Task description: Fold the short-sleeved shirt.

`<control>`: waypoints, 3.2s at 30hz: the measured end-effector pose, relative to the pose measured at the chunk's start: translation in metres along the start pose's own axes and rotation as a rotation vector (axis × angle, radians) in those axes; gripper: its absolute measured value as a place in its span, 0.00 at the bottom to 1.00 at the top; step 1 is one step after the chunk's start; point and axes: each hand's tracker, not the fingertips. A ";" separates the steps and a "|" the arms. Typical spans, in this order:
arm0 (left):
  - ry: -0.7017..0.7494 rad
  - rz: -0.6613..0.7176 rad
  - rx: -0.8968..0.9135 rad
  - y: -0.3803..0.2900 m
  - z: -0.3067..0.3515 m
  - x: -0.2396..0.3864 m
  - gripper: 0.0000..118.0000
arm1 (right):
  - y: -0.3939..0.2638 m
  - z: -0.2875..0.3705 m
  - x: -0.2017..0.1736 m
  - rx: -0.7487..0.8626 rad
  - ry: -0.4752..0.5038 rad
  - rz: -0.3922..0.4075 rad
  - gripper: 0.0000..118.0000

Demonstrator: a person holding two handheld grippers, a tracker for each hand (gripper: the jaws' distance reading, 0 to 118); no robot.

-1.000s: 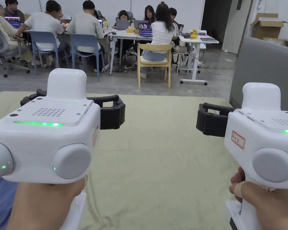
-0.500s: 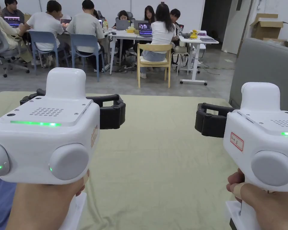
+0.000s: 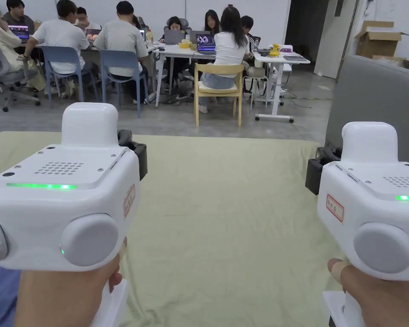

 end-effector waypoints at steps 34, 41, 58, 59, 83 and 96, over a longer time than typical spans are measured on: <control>0.354 0.119 -0.473 -0.116 -0.037 -0.245 0.03 | -0.046 -0.045 -0.295 -0.197 0.724 0.097 0.05; 0.253 0.094 -0.748 -0.252 -0.179 -0.252 0.03 | -0.081 -0.078 -0.280 -0.308 0.651 0.165 0.05; 0.158 -0.080 -0.926 -0.349 -0.249 -0.255 0.78 | -0.116 -0.114 -0.244 -0.419 0.586 0.211 0.05; 0.166 -0.009 -0.890 -0.342 -0.244 -0.259 0.41 | -0.115 -0.112 -0.238 -0.417 0.581 0.207 0.05; -0.323 0.059 -0.266 0.026 -0.157 0.034 0.00 | -0.011 0.006 0.027 -0.140 0.087 -0.004 0.05; -0.580 0.021 -0.944 -0.251 -0.193 0.225 0.25 | -0.023 0.030 0.085 -0.143 -0.011 -0.005 0.05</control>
